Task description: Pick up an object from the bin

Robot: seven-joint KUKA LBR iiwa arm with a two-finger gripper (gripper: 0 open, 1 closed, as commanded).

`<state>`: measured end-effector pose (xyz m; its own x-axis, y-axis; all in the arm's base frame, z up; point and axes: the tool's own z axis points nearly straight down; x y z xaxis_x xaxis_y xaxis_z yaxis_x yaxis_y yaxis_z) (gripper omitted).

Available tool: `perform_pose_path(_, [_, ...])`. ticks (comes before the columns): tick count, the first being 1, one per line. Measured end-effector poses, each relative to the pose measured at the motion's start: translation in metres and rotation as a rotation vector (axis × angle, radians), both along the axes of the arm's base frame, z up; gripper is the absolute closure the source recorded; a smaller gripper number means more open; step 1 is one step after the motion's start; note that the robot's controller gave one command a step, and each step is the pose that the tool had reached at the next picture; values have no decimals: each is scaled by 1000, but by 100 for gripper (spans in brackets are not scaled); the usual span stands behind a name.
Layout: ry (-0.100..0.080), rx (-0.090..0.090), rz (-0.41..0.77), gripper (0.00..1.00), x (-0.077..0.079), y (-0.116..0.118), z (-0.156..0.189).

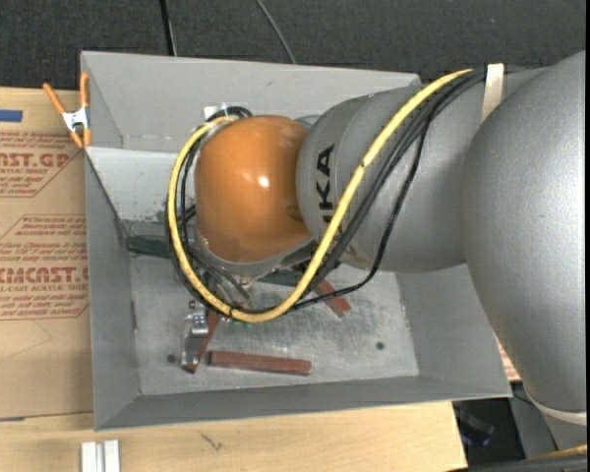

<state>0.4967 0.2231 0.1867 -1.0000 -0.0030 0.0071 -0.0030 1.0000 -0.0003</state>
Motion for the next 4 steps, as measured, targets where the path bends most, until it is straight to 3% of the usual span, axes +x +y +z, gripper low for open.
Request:
perform_pose_path(1, [-7,2,-2,0,2,-1,4])
perform_pose_path(2, [-25,10,222,100,-10,-60,-110])
perform_pose_path(3, [-22,7,219,0,-11,-62,-113])
perform_pose_path(4, [-39,12,220,100,-6,-60,-109])
